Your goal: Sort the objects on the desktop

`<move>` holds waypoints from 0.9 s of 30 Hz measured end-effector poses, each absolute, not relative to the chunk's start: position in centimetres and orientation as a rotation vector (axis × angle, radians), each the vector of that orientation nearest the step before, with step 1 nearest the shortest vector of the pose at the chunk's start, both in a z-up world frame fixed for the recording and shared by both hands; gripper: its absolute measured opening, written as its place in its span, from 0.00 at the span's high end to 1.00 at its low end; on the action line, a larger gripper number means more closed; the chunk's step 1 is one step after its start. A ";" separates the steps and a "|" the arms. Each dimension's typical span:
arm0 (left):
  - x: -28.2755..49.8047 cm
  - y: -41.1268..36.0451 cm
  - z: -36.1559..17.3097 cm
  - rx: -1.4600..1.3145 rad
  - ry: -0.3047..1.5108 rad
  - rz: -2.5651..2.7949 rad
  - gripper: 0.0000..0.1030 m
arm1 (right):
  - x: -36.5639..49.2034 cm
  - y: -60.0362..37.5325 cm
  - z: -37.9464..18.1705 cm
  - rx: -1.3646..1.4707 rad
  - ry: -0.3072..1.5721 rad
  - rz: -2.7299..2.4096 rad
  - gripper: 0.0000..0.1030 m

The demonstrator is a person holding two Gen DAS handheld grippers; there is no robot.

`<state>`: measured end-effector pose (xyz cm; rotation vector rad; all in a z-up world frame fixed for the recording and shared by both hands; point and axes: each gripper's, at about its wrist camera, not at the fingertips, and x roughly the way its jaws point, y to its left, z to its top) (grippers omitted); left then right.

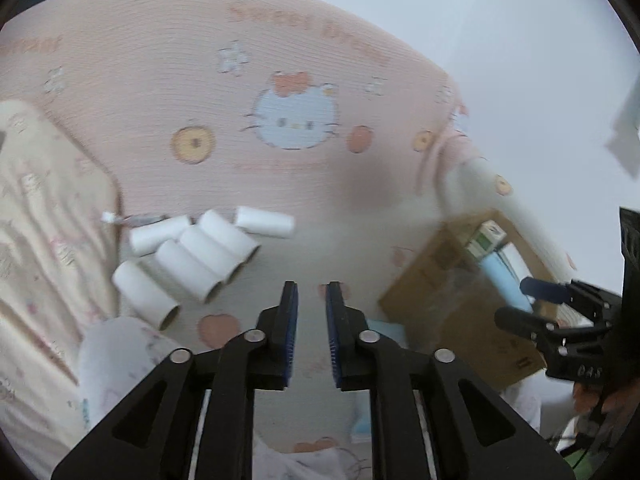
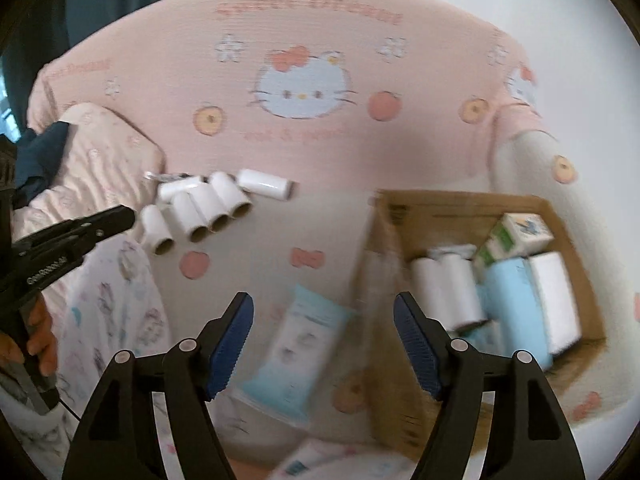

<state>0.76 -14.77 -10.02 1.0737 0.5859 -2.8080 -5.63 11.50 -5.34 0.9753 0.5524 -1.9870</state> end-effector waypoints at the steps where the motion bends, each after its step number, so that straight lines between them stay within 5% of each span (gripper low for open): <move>1: 0.9 -15.5 -10.3 1.074 0.606 -2.785 0.82 | -5.2 10.9 -5.6 0.971 0.533 -1.962 0.31; 4: 1.6 -17.4 -10.9 1.063 0.684 -2.730 0.78 | -4.2 9.2 -6.0 0.934 0.481 -1.916 0.31; 8: 2.2 -20.4 -11.6 1.054 0.807 -2.670 0.56 | -3.9 6.8 -6.3 0.909 0.392 -1.866 0.30; 15: 3.4 -26.8 -13.6 0.993 1.158 -2.545 0.40 | -3.1 2.1 -7.3 0.843 0.463 -1.825 0.27; 18: 2.8 -29.2 -15.6 1.085 1.272 -2.467 0.39 | -2.8 -0.1 -8.0 0.855 0.493 -1.781 0.25; 27: 0.1 -32.7 -19.2 1.260 1.181 -2.325 0.39 | -1.5 -7.9 -10.6 0.851 0.567 -1.618 0.23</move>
